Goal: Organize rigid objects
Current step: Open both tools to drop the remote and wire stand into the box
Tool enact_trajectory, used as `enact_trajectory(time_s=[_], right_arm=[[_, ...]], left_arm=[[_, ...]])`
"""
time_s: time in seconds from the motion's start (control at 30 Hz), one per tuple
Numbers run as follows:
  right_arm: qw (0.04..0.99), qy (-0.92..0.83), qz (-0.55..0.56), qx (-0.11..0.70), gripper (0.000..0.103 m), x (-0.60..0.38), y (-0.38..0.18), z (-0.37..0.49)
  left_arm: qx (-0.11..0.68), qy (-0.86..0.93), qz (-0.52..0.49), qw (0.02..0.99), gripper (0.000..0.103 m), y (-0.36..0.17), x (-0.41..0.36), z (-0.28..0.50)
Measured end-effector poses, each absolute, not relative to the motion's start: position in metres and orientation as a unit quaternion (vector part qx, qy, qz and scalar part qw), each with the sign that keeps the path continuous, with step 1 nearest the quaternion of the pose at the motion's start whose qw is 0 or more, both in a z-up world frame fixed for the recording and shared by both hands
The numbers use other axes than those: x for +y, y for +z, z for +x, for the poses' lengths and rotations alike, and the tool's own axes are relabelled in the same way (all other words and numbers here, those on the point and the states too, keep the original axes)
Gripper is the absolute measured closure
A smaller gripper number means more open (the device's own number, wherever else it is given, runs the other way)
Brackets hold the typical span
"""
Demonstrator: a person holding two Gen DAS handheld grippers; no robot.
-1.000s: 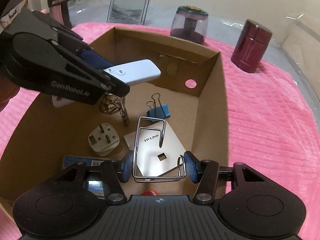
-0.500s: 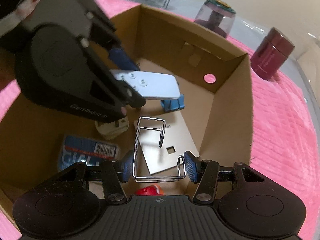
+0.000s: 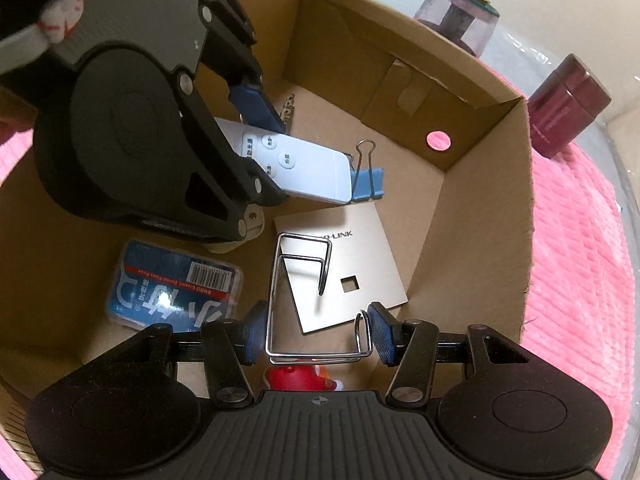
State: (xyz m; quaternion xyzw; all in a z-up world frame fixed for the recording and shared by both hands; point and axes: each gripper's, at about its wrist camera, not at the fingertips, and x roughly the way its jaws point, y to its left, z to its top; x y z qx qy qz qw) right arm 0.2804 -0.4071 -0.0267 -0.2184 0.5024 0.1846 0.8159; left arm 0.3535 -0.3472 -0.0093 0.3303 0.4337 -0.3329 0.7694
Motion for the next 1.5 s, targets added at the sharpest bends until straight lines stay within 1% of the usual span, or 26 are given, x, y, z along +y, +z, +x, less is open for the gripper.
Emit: enact_trajectory(time_s=[0.47,0.77,1.17,1.5], right_arm=[[0.811,0.188,-0.222,0.508,0.053,-0.408,-0.034,0.286],[0.810,0.187,-0.220,0.509,0.053,-0.408,-0.033,0.285],[0.803,0.187,-0.232,0.516,0.053,-0.407,-0.036,0.285],[0.796,0.186,-0.246,0.521,0.053,-0.407,-0.042,0.284]], left_arm=[[0.454,-0.322,0.362,0.747,0.069,-0.020,-0.352,0.355],[0.456,-0.322,0.358,0.749,0.069,-0.021,-0.352,0.355],[0.427,-0.332,0.308,0.783,0.069,-0.008,-0.338,0.349],[0.397,-0.340,0.261,0.812,0.069,0.015,-0.320,0.342]])
